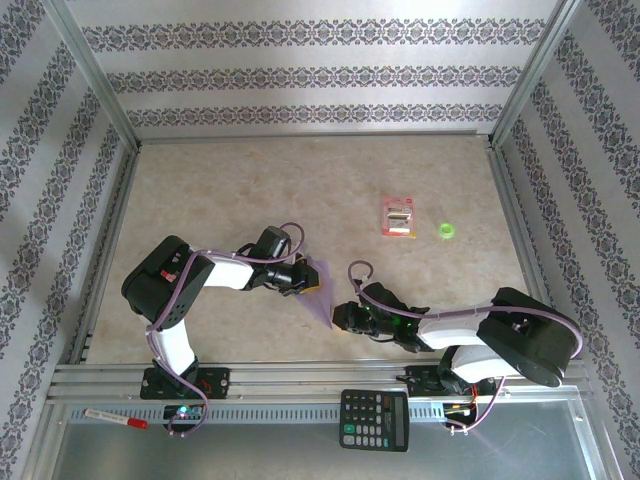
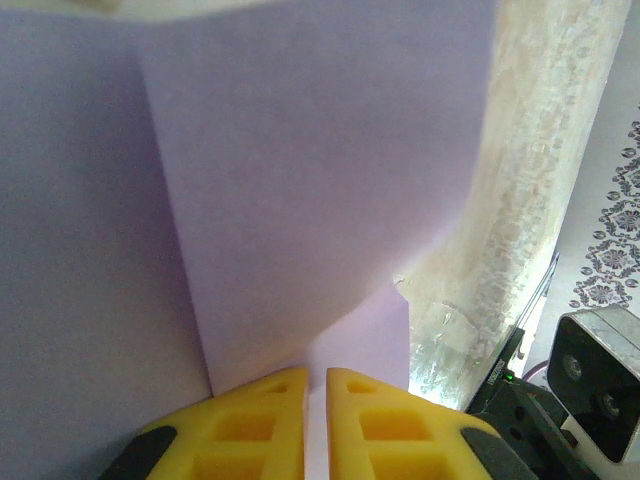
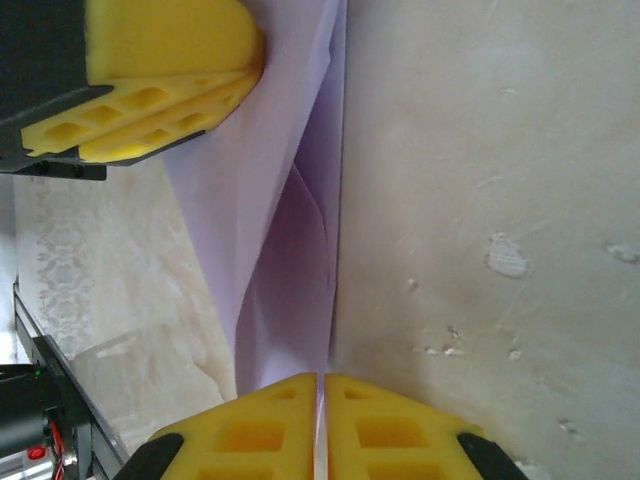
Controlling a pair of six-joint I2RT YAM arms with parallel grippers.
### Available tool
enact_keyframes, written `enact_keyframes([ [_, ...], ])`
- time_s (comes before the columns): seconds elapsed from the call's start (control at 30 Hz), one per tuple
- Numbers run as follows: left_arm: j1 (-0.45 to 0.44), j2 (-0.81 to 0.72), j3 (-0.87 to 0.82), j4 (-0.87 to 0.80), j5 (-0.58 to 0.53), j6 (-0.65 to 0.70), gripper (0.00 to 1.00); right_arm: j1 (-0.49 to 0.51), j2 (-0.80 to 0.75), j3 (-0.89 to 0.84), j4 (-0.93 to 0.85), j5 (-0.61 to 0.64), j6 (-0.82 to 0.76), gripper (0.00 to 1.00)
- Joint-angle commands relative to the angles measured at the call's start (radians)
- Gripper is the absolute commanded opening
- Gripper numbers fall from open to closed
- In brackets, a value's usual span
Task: Fold a paper plane with a square sheet of paper (pick it up from the middle)
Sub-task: Fourth fold the wing at the center of the table.
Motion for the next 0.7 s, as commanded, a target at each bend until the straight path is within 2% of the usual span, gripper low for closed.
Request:
enact_keyframes([
  [0.0,0.022,0.0,-0.034,-0.052,-0.046,0.011,0.14,0.017,0.032,0.03,0.001,0.014,-0.023,0.11],
  [0.17,0.028,-0.007,-0.043,-0.047,-0.045,0.014,0.14,0.016,0.02,0.013,-0.014,0.024,-0.026,0.1],
  [0.43,0.032,-0.001,-0.049,-0.036,-0.034,0.021,0.13,0.003,-0.169,0.01,-0.152,0.053,-0.098,0.14],
  [0.67,0.031,0.008,-0.048,-0.036,-0.036,0.024,0.14,0.018,-0.069,0.154,-0.152,-0.078,-0.15,0.11],
])
